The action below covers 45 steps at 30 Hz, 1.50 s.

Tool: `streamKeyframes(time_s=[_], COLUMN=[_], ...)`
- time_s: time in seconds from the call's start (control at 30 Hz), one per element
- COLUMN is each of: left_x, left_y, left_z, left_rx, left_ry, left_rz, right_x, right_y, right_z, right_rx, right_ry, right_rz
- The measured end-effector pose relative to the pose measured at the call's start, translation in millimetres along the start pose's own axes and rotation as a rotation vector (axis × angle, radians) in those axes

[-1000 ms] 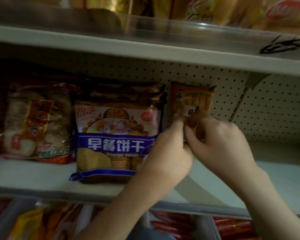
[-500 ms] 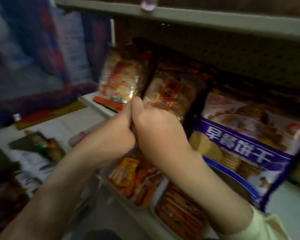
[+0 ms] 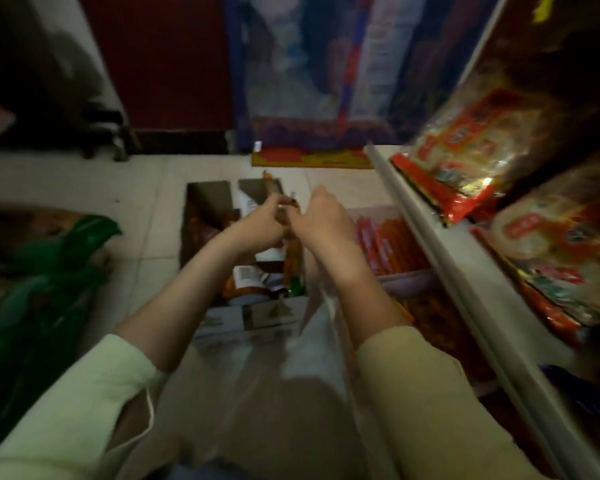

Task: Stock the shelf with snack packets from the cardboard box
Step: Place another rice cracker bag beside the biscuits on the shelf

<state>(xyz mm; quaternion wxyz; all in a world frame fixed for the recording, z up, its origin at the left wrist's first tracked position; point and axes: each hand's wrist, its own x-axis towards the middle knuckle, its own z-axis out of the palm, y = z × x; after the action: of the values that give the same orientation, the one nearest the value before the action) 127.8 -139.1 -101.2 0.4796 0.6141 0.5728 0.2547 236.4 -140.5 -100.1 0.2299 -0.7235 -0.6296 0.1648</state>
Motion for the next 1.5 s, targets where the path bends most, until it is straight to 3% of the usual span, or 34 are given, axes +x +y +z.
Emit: streamKeyframes(time_s=[0.13, 0.27, 0.53, 0.7, 0.83, 0.97, 1.07, 1.23, 1.5], left_x=[4, 18, 59, 83, 94, 90, 83, 67, 10], left_y=[-49, -87, -110, -99, -100, -86, -70, -38, 23], left_z=[-33, -24, 36, 48, 57, 62, 58, 53, 61], left_rx=[0.196, 0.306, 0.183, 0.032, -0.231, -0.252, -0.232, -0.251, -0.283], left_ry=[0.2, 0.165, 0.035, 0.26, 0.342, 0.409, 0.394, 0.322, 0.373], left_rz=[-0.179, -0.238, -0.181, -0.103, -0.198, -0.189, -0.188, 0.074, 0.351], right_x=[2, 6, 48, 58, 45, 44, 38, 14, -48], right_y=[35, 63, 68, 77, 75, 65, 58, 49, 31], right_z=[66, 109, 153, 154, 127, 75, 54, 19, -68], right_rx=[0.161, 0.177, 0.327, 0.373, 0.517, 0.649, 0.821, 0.96, 1.01], right_ry=[-0.019, -0.138, -0.048, 0.04, 0.181, 0.312, 0.282, 0.18, 0.273], right_rz=[0.186, 0.27, 0.311, 0.32, 0.275, 0.274, 0.337, 0.25, 0.09])
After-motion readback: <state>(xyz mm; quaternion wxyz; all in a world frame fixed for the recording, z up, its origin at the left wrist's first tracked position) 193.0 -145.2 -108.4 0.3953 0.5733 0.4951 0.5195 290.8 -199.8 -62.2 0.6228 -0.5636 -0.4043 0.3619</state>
